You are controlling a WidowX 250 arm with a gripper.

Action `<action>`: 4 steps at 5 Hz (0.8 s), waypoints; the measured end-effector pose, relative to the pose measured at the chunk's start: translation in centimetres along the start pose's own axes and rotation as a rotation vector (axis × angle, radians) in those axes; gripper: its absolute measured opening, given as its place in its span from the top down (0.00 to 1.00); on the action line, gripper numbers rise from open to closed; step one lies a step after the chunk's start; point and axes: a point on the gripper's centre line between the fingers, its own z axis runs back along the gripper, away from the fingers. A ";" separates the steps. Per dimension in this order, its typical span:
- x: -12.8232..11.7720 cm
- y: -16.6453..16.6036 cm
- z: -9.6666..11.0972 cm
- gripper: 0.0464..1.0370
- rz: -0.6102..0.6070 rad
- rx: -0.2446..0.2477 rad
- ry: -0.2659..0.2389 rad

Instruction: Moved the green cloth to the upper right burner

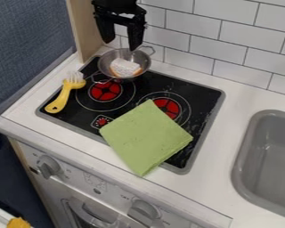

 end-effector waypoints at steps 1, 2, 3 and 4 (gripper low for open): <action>-0.4 -0.1 -1.4 0.04 -0.002 -0.015 0.034; -2.0 -1.0 -2.8 0.04 -0.024 -0.040 0.059; -2.9 -1.9 -0.8 0.04 -0.062 -0.033 0.008; -5.2 -5.3 0.8 0.04 -0.162 -0.037 -0.034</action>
